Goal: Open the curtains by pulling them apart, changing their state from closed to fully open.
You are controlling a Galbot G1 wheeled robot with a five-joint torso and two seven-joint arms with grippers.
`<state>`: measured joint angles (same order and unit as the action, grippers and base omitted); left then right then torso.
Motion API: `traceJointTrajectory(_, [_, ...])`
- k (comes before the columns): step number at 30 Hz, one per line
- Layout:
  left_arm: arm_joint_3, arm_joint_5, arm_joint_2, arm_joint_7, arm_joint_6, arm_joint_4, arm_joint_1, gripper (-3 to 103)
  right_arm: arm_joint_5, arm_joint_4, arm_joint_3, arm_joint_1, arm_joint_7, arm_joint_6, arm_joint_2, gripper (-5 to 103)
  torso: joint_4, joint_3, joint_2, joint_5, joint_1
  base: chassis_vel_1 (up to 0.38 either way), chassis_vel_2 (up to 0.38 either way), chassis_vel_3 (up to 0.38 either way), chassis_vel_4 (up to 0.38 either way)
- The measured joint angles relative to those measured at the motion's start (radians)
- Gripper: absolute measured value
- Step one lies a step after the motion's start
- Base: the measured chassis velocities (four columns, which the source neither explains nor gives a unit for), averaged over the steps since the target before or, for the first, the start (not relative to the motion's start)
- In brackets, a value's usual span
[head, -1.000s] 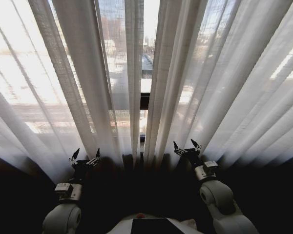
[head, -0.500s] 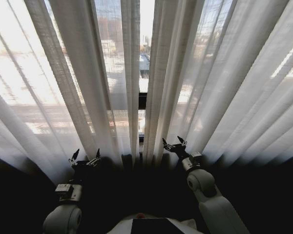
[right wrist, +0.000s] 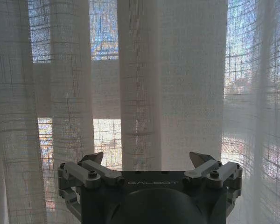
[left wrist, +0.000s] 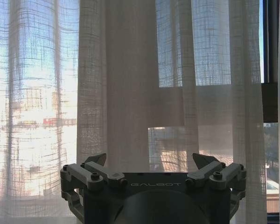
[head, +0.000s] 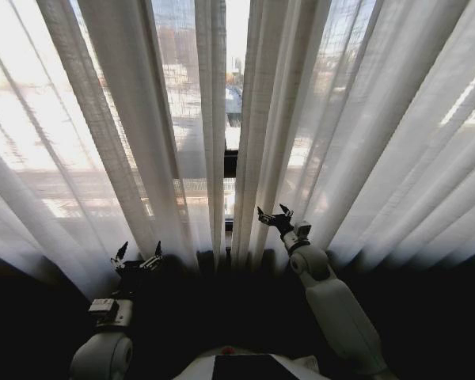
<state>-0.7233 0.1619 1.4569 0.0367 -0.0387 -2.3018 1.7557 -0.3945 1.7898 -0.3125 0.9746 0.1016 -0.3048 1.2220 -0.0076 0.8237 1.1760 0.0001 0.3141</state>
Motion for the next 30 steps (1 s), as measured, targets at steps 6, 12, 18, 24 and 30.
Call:
traceJointTrajectory(6, [-0.003, 0.000, 0.003, -0.001, 0.001, -0.007, 0.002, 100, 0.000, -0.067, 0.010, -0.064, 0.029, 0.001, 0.027, 100, 0.0000, 0.000, 0.000, 0.0001, 0.000, 0.000, 0.000, 0.000, 0.000])
traceJointTrajectory(12, [-0.008, 0.001, 0.004, -0.001, 0.006, -0.011, 0.005, 100, 0.001, -0.074, 0.018, -0.076, 0.052, 0.004, 0.035, 90, 0.0000, 0.000, 0.000, 0.0000, 0.000, 0.000, 0.000, 0.000, 0.000])
traceJointTrajectory(18, [-0.008, 0.001, 0.005, -0.002, 0.018, -0.013, 0.010, 100, 0.003, -0.056, 0.017, -0.069, 0.056, 0.005, 0.030, 63, -0.0001, 0.000, 0.000, 0.0001, 0.000, 0.000, 0.000, 0.000, 0.000])
traceJointTrajectory(24, [-0.009, 0.002, 0.005, -0.002, 0.021, -0.014, 0.013, 100, 0.003, -0.045, 0.011, -0.064, 0.058, 0.006, 0.025, 47, -0.0001, 0.000, 0.000, 0.0000, 0.000, 0.000, 0.000, 0.000, 0.000])
traceJointTrajectory(30, [-0.007, 0.002, 0.006, -0.002, 0.022, -0.014, 0.012, 100, 0.004, -0.033, 0.008, -0.060, 0.058, 0.007, 0.016, 20, -0.0001, 0.000, 0.000, 0.0001, 0.000, 0.000, 0.000, 0.000, 0.000])
